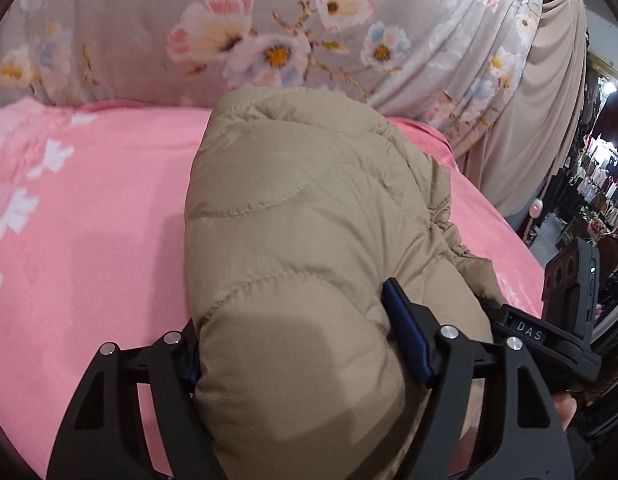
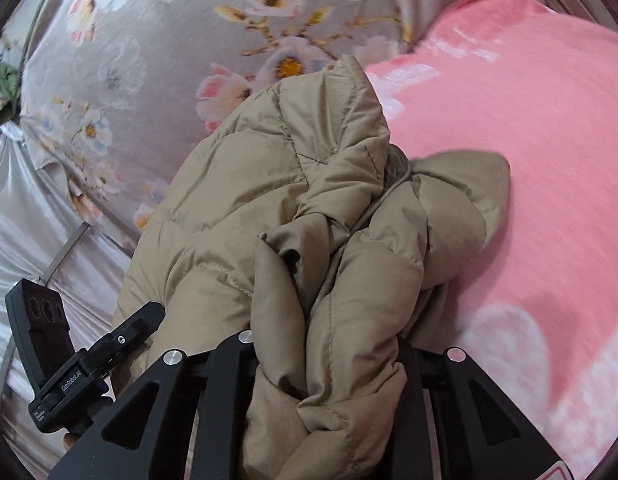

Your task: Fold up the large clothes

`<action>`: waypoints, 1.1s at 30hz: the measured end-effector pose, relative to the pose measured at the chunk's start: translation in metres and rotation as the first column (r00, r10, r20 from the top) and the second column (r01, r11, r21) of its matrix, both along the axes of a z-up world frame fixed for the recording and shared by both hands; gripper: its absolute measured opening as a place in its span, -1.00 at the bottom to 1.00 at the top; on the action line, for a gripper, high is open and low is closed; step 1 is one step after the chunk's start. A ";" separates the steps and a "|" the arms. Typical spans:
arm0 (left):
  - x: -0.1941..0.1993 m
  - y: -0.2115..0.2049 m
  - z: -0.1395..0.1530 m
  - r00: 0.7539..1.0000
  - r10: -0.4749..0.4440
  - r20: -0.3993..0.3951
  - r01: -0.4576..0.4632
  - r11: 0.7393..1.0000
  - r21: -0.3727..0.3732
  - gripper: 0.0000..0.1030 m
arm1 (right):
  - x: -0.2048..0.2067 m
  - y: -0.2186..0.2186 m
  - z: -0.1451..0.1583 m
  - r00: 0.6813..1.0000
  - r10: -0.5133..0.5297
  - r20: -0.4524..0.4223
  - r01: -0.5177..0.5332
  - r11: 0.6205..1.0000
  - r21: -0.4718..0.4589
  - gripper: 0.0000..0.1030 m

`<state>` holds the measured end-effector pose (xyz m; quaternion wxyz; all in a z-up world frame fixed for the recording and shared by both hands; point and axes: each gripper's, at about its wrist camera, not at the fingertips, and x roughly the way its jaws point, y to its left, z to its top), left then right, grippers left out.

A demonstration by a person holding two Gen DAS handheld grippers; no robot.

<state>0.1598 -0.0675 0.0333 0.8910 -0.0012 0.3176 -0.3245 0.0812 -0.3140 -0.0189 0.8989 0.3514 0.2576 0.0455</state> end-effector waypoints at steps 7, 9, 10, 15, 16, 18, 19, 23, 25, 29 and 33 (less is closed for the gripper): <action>0.072 0.054 0.018 0.982 0.084 0.167 -0.078 0.996 -0.041 0.33 | 0.098 0.061 0.032 0.994 0.081 0.073 -0.070 0.988 -0.135 -0.59; 0.092 0.075 0.019 0.976 0.120 0.180 -0.113 0.992 -0.053 0.32 | 0.124 0.080 0.038 0.990 0.106 0.088 -0.090 0.982 -0.163 -0.59; 0.101 0.085 0.019 0.972 0.139 0.189 -0.131 0.990 -0.058 0.32 | 0.135 0.090 0.041 0.989 0.119 0.093 -0.100 0.978 -0.182 -0.59; 0.142 0.132 0.003 0.966 0.210 0.153 -0.202 0.977 -0.063 0.33 | 0.188 0.136 0.034 0.981 0.184 0.058 -0.163 0.951 -0.262 -0.59; 0.151 0.141 -0.005 0.967 0.222 0.124 -0.216 0.975 -0.058 0.33 | 0.198 0.145 0.028 0.980 0.197 0.035 -0.180 0.943 -0.279 -0.59; 0.165 0.156 -0.023 0.970 0.235 0.069 -0.231 0.971 -0.057 0.33 | 0.210 0.159 0.016 0.977 0.213 -0.001 -0.203 0.926 -0.318 -0.59; 0.169 0.165 -0.032 0.971 0.236 0.042 -0.232 0.970 -0.077 0.33 | 0.213 0.164 0.011 0.976 0.217 -0.007 -0.206 0.920 -0.334 -0.58; 0.169 0.184 -0.051 0.973 0.232 0.005 -0.229 0.964 -0.139 0.37 | 0.217 0.171 -0.001 0.974 0.223 -0.038 -0.221 0.903 -0.367 -0.44; 0.167 0.185 -0.056 0.971 0.240 -0.001 -0.238 0.961 -0.141 0.45 | 0.215 0.167 -0.007 0.974 0.218 -0.055 -0.223 0.904 -0.365 -0.27; 0.158 0.180 -0.051 0.952 0.306 0.018 -0.304 0.950 -0.069 0.67 | 0.205 0.160 -0.007 0.976 0.191 -0.104 -0.217 0.900 -0.377 0.14; 0.128 0.178 -0.030 0.932 0.352 0.085 -0.358 0.930 0.080 0.73 | 0.174 0.152 0.005 0.962 0.214 -0.168 -0.265 0.879 -0.397 0.25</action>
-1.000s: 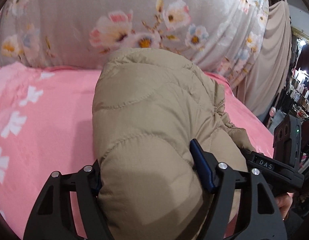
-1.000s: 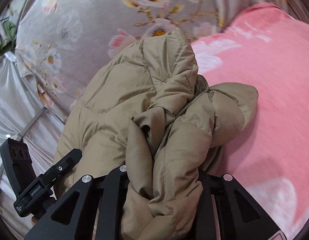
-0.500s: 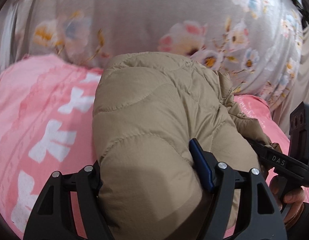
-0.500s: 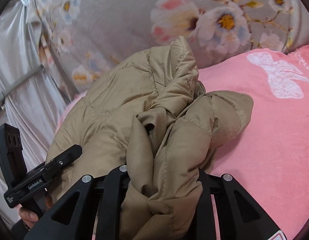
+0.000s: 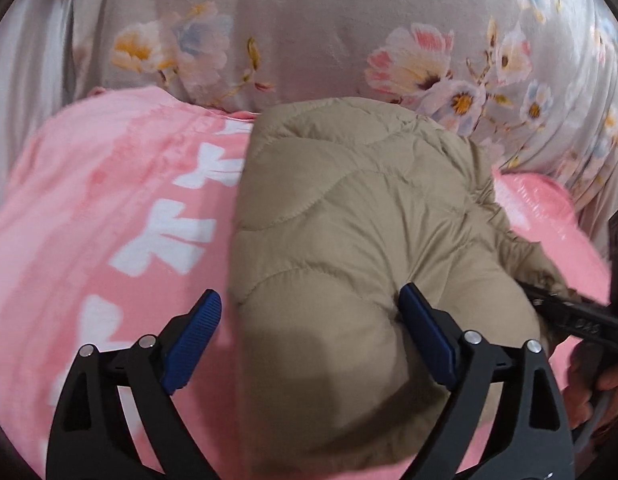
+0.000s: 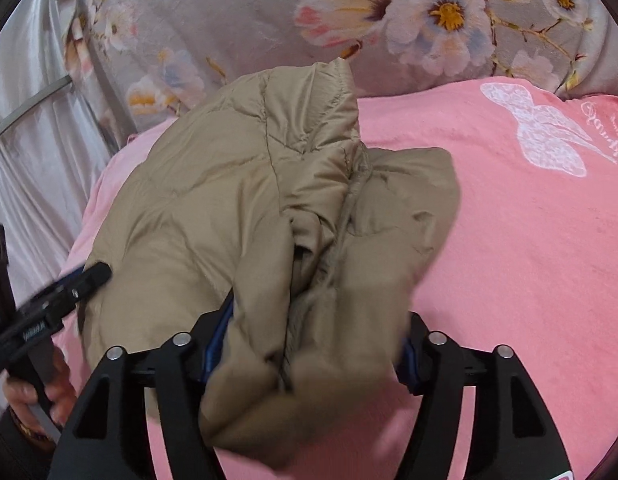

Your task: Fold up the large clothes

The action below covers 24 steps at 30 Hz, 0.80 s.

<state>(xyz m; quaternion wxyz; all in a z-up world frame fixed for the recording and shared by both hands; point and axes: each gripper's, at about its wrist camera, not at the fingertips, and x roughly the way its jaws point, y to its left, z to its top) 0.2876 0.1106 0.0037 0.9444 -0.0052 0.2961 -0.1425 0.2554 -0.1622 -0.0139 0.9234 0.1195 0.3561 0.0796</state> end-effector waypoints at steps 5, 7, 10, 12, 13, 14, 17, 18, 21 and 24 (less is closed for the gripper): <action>-0.031 0.007 0.032 0.995 0.099 -0.009 -0.096 0.977 0.191 0.74 | -0.049 -0.016 0.029 1.000 -0.021 -0.019 0.020 0.998 -0.054 -0.67; -0.038 0.001 0.052 0.991 0.135 0.001 -0.132 0.966 0.220 0.74 | -0.050 -0.009 0.046 1.000 -0.020 -0.021 0.019 0.999 -0.051 -0.91; -0.037 -0.021 0.073 0.988 0.155 -0.003 -0.151 0.966 0.211 0.74 | -0.036 0.015 0.064 0.999 -0.026 -0.024 0.023 0.996 -0.083 -0.97; -0.029 -0.041 0.070 0.987 0.163 -0.019 -0.153 0.958 0.241 0.74 | -0.022 0.032 0.061 0.998 -0.051 -0.043 0.045 0.991 -0.128 -0.97; -0.022 -0.051 0.063 0.984 0.178 -0.031 -0.163 0.949 0.269 0.73 | -0.016 0.036 0.054 0.995 -0.059 -0.075 0.049 0.991 -0.127 -0.98; -0.015 -0.057 0.053 0.980 0.193 -0.058 -0.169 0.943 0.287 0.73 | -0.007 0.039 0.041 0.990 -0.066 -0.126 0.052 0.993 -0.109 -0.98; 0.000 -0.061 0.026 0.968 0.200 -0.151 -0.157 0.954 0.257 0.73 | 0.000 0.035 0.014 0.979 -0.082 -0.188 0.072 0.996 -0.059 -1.00; 0.002 -0.060 0.016 0.965 0.205 -0.164 -0.162 0.957 0.241 0.75 | 0.000 0.034 0.010 0.978 -0.085 -0.192 0.076 0.996 -0.052 -1.00; 0.001 -0.057 0.000 0.964 0.214 -0.157 -0.176 0.958 0.225 0.80 | 0.001 0.034 0.000 0.976 -0.075 -0.205 0.068 0.997 -0.041 -1.00; 0.003 -0.055 -0.010 0.959 0.225 -0.173 -0.189 0.961 0.201 0.86 | 0.005 0.033 -0.009 0.975 -0.068 -0.211 0.063 0.998 -0.031 -1.00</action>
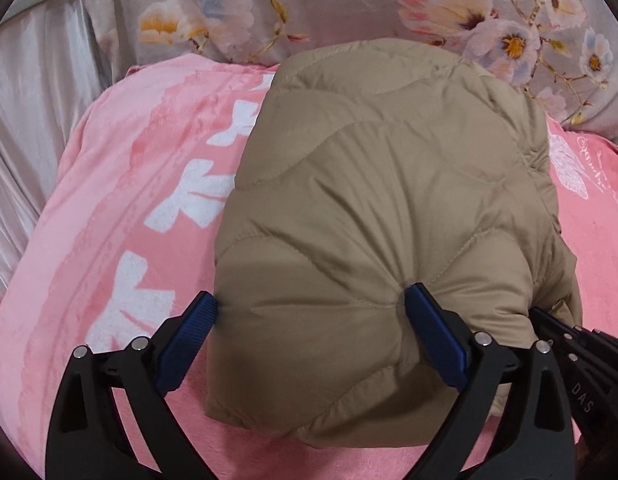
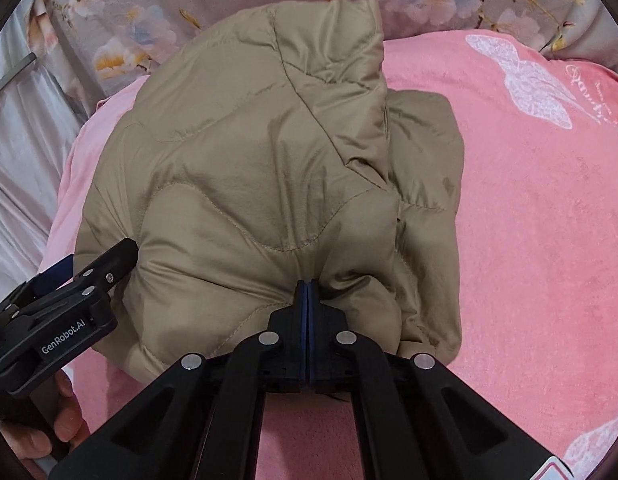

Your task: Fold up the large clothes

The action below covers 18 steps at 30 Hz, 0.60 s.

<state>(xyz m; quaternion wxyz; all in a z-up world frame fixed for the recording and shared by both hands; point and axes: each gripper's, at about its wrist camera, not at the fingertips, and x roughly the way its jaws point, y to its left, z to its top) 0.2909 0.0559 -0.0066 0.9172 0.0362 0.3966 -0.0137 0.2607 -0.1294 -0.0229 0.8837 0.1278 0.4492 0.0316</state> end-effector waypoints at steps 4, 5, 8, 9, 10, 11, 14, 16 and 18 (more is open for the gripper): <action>0.001 -0.004 -0.010 1.000 0.015 0.013 -0.015 1.000 0.019 0.91 | -0.001 0.006 -0.010 1.000 0.003 0.022 -0.002 1.000 -0.020 -1.00; 0.000 -0.005 -0.012 1.000 0.020 0.023 -0.021 0.999 0.029 0.91 | -0.002 0.008 -0.012 0.999 0.004 0.032 -0.003 0.999 -0.039 -1.00; -0.001 -0.008 -0.018 0.998 0.033 0.052 -0.036 0.998 0.046 0.91 | -0.004 0.014 -0.015 0.998 0.001 0.056 0.003 0.997 -0.071 -1.00; -0.001 -0.008 -0.020 0.998 0.038 0.059 -0.041 0.998 0.047 0.91 | -0.006 0.016 -0.016 0.997 0.000 0.071 0.006 0.996 -0.088 -1.00; -0.002 -0.009 -0.021 0.997 0.042 0.065 -0.045 0.998 0.046 0.91 | -0.007 0.017 -0.018 0.997 -0.001 0.081 0.009 0.995 -0.098 -1.00; -0.002 -0.009 -0.022 0.996 0.046 0.072 -0.050 0.998 0.045 0.91 | -0.008 0.019 -0.019 0.996 -0.001 0.093 0.011 0.994 -0.113 -1.00; -0.006 -0.010 -0.025 0.993 0.055 0.102 -0.061 0.997 0.051 0.91 | -0.013 0.025 -0.021 0.991 0.000 0.130 0.022 0.986 -0.167 -1.00; -0.006 -0.009 -0.026 0.993 0.057 0.107 -0.062 0.997 0.044 0.91 | -0.015 0.029 -0.022 0.990 -0.001 0.144 0.029 0.980 -0.198 -1.00; -0.006 -0.006 -0.026 0.993 0.057 0.104 -0.061 0.998 0.031 0.91 | -0.015 0.030 -0.022 0.989 -0.002 0.149 0.033 0.978 -0.206 -1.00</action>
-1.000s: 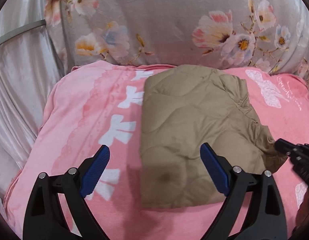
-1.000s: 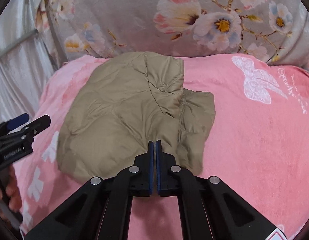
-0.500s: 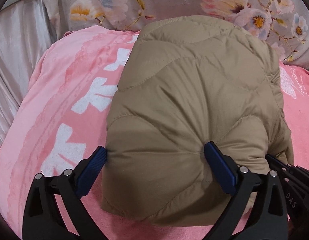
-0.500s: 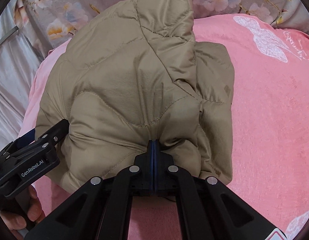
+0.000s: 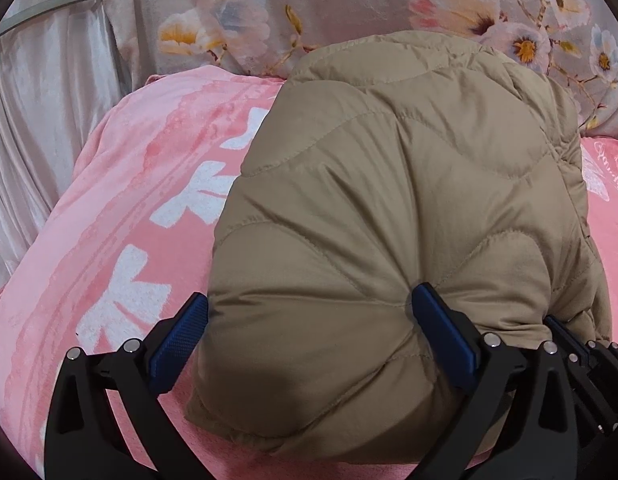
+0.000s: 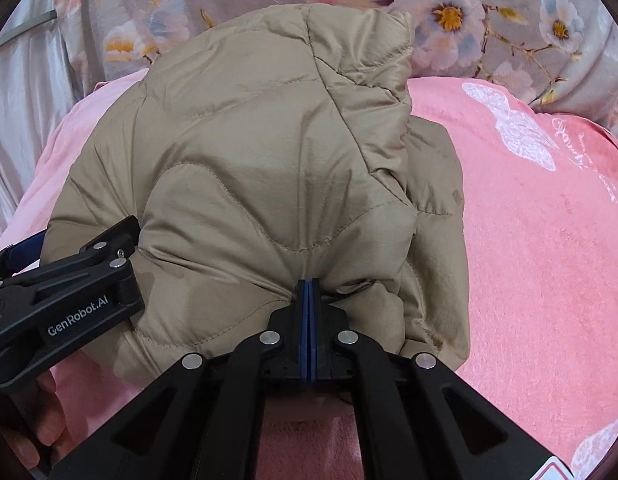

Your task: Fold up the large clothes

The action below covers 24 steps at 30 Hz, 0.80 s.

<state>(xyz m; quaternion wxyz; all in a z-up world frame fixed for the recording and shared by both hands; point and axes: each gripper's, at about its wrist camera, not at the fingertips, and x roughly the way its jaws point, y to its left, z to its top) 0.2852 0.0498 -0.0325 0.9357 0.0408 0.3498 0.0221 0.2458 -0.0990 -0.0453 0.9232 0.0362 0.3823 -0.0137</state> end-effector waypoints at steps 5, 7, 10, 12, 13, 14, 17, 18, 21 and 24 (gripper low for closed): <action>-0.001 0.002 0.000 1.000 0.009 0.014 -0.008 1.000 -0.014 0.91 | -0.001 -0.005 0.001 1.000 0.002 0.023 -0.003 0.999 0.039 -1.00; -0.005 0.005 0.002 1.000 0.011 0.001 -0.011 0.999 -0.041 0.91 | -0.004 -0.015 0.001 0.999 0.004 0.041 -0.008 0.994 0.106 -1.00; -0.019 0.016 0.010 0.999 0.004 -0.052 -0.011 0.991 -0.134 0.91 | -0.022 -0.030 0.006 0.998 -0.019 0.067 0.008 0.988 0.156 -0.86; -0.035 0.020 0.012 0.999 0.001 -0.053 -0.011 0.985 -0.170 0.91 | -0.045 -0.030 0.011 0.996 -0.033 0.086 0.023 0.993 0.120 -0.58; -0.046 0.021 0.012 0.999 0.005 -0.053 -0.014 0.986 -0.168 0.91 | -0.057 -0.029 0.013 0.995 -0.037 0.094 0.028 0.995 0.096 -0.34; -0.057 0.021 0.011 0.999 0.006 -0.047 -0.013 0.987 -0.157 0.91 | -0.073 -0.027 0.015 0.994 -0.037 0.107 0.031 0.998 0.060 -0.10; -0.093 0.014 0.005 0.999 0.000 -0.034 -0.003 0.994 -0.110 0.91 | -0.112 -0.020 0.015 0.993 -0.034 0.113 0.039 0.998 -0.047 0.26; -0.104 0.012 0.001 0.999 -0.007 -0.036 0.004 0.995 -0.095 0.91 | -0.121 -0.018 0.013 0.993 -0.028 0.110 0.036 0.997 -0.072 0.28; -0.136 0.003 -0.010 0.999 -0.031 -0.032 0.028 0.997 -0.070 0.91 | -0.154 -0.014 0.009 0.995 -0.022 0.098 0.033 0.993 -0.113 0.39; -0.162 -0.007 -0.020 0.999 -0.043 -0.029 0.041 0.997 -0.059 0.91 | -0.177 -0.018 0.010 0.993 -0.049 0.110 0.061 0.992 -0.114 0.44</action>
